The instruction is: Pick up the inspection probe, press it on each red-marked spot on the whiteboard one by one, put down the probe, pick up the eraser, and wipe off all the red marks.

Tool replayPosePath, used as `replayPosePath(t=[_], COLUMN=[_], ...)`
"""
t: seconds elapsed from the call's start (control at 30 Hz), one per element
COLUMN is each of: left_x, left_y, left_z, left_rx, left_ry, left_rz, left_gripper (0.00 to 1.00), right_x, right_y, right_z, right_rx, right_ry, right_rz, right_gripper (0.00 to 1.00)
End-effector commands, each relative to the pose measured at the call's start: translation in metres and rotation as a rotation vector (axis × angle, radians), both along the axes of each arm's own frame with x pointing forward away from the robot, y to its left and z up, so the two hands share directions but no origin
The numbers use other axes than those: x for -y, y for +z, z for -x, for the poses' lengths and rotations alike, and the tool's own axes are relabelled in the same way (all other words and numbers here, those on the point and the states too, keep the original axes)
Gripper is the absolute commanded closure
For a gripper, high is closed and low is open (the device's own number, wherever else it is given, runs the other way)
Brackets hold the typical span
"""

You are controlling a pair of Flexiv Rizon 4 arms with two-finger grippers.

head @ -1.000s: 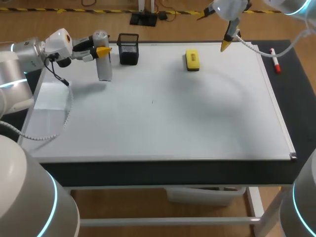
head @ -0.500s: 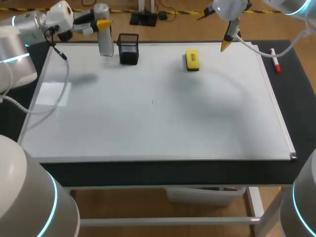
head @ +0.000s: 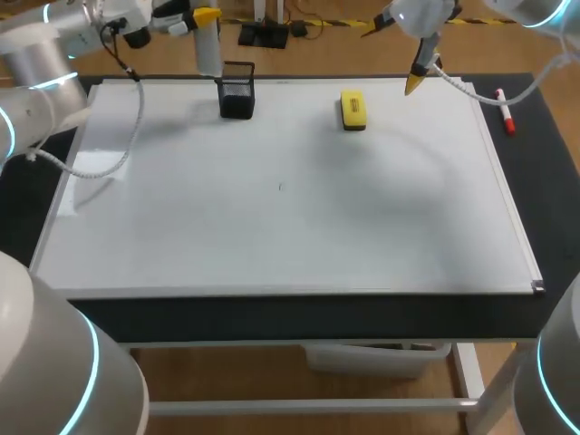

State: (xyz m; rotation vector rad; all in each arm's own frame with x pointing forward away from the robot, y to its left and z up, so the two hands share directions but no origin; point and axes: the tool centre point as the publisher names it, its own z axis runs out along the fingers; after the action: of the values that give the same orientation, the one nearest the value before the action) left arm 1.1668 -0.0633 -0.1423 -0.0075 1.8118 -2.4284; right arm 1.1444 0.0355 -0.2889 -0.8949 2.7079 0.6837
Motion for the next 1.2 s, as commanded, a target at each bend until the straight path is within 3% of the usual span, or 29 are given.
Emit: replayPosePath(t=[0.03, 0.8, 1.2], left_x=[0.010, 0.034, 0.039], left_y=[-0.007, -0.024, -0.034], left_z=[-0.015, -0.039, -0.041], left_rx=[0.039, 0.061, 0.059], left_ry=[-0.152, -0.179, -0.192], left_rz=[0.009, 0.038, 0.037], left_gripper=[1.00, 1.00, 1.00], right_x=[0.000, 0.000, 0.000], right_y=[0.002, 0.002, 0.002], right_z=[0.000, 0.000, 0.000], right_rx=[0.000, 0.000, 0.000], right_ry=[0.000, 0.000, 0.000], right_rz=[0.007, 0.007, 0.007], right_gripper=[0.00, 0.00, 0.00])
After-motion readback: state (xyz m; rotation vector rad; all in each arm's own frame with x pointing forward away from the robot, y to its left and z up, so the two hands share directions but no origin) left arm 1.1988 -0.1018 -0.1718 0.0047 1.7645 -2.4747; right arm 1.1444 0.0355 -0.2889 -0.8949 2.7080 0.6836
